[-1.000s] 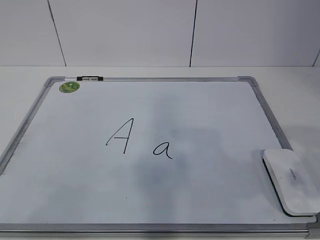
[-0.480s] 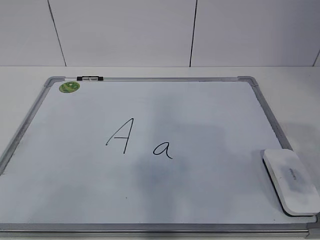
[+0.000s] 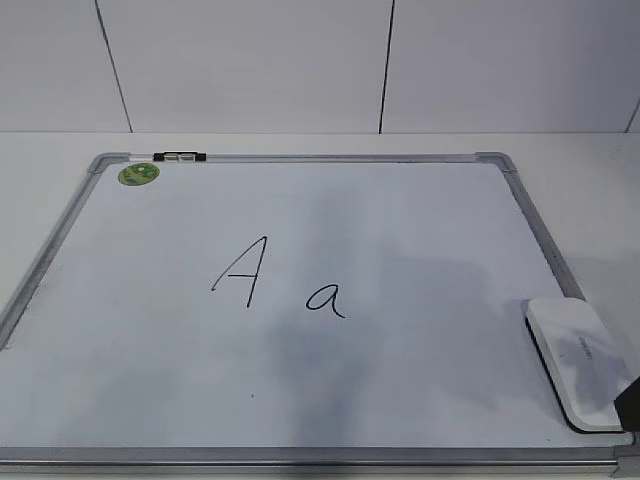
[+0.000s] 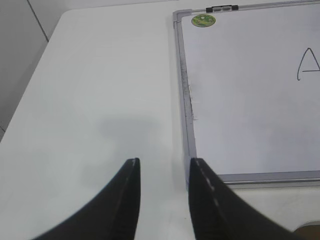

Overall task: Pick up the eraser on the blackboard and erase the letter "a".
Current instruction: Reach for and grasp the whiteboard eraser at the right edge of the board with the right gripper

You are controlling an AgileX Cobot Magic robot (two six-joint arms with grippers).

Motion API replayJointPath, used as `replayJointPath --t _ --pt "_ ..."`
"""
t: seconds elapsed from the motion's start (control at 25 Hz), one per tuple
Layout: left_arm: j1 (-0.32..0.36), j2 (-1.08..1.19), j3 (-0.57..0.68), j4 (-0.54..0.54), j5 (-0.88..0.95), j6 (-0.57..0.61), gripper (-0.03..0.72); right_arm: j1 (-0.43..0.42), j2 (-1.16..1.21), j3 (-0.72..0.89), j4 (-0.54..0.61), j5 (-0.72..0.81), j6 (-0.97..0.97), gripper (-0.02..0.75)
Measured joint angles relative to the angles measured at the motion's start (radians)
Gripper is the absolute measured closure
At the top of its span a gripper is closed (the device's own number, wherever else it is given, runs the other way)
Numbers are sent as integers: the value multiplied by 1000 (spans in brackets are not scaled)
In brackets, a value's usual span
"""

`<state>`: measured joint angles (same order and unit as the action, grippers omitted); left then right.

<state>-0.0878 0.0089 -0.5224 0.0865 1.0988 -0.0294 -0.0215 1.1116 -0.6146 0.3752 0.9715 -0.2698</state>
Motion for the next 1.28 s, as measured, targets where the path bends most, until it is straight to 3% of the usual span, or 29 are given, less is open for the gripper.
replayJointPath --t 0.44,1.04,1.28 --pt "0 0 0 0 0 0 452 7 131 -63 -50 -20 45 195" --pt "0 0 0 0 0 0 452 210 279 -224 -322 12 345 195" --pt "0 0 0 0 0 0 452 255 340 -256 -348 8 445 195"
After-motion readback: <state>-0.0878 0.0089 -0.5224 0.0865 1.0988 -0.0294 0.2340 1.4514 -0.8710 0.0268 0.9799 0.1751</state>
